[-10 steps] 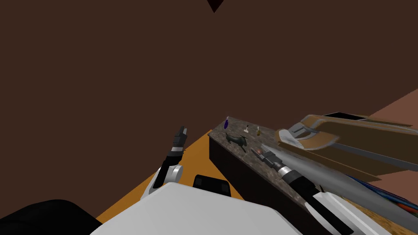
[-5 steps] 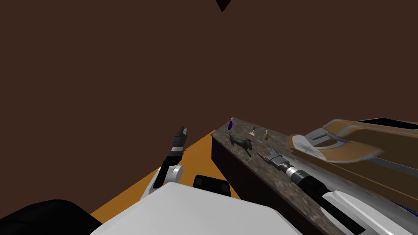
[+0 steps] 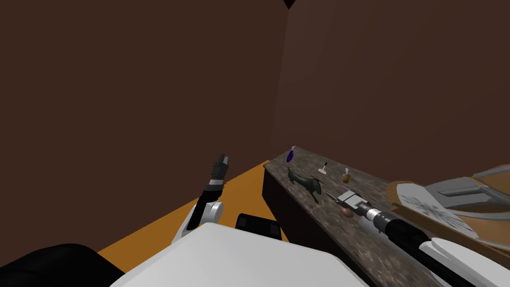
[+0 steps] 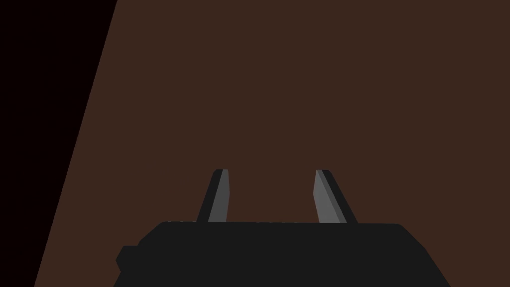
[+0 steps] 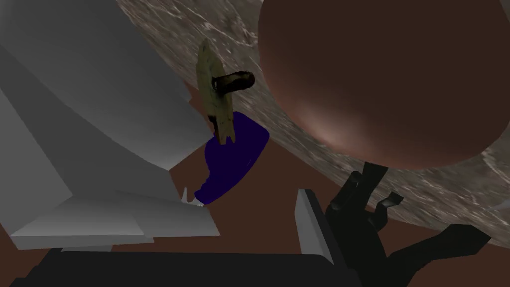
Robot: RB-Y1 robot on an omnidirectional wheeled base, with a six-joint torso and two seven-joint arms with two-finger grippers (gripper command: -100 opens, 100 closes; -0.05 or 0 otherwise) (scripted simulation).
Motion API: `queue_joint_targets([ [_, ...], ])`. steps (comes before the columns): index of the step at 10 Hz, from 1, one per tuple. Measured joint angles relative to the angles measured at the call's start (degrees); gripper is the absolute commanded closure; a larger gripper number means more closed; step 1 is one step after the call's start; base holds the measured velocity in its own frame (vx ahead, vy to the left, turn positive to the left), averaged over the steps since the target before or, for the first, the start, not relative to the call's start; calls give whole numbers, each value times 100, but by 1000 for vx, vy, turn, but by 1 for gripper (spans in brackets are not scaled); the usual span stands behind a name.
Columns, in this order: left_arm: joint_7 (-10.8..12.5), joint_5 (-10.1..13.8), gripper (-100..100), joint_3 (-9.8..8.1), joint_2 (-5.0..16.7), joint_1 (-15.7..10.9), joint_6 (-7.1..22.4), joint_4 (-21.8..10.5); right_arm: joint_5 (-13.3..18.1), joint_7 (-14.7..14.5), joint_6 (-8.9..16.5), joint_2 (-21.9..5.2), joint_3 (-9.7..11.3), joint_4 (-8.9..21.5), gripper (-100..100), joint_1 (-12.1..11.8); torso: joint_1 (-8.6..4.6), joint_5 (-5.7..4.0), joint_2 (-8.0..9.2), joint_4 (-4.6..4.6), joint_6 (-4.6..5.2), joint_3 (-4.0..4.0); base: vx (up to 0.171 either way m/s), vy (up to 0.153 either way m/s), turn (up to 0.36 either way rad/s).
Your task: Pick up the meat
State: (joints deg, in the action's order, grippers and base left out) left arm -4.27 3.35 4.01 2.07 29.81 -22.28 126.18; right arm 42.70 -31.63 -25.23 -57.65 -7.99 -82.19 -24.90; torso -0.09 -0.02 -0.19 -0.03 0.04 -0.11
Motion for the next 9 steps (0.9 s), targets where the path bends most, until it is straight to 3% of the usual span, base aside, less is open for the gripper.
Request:
queue_joint_targets([
  [4,0,0,0,0,0,1,0,0,231,-275,137,-347,25,389,-100,-91,5,0,-4,-1,3,-2,42,0,223],
  [6,0,0,0,0,0,1,0,0,332,-400,217,-446,165,644,-100,-62,17,2,-21,-5,1,-12,64,19,163],
  [7,0,0,0,-1,0,2,0,0,337,-410,235,-449,173,647,0,-65,14,3,-8,-3,7,-6,8,1,-8],
  [8,0,0,0,-1,0,1,0,0,336,-409,233,-449,172,646,-100,-64,12,2,5,1,7,2,62,-20,102],
  [9,0,0,0,-1,0,1,0,0,351,-455,278,-352,180,646,-100,-62,4,-1,-7,-1,4,-4,39,-16,31],
])
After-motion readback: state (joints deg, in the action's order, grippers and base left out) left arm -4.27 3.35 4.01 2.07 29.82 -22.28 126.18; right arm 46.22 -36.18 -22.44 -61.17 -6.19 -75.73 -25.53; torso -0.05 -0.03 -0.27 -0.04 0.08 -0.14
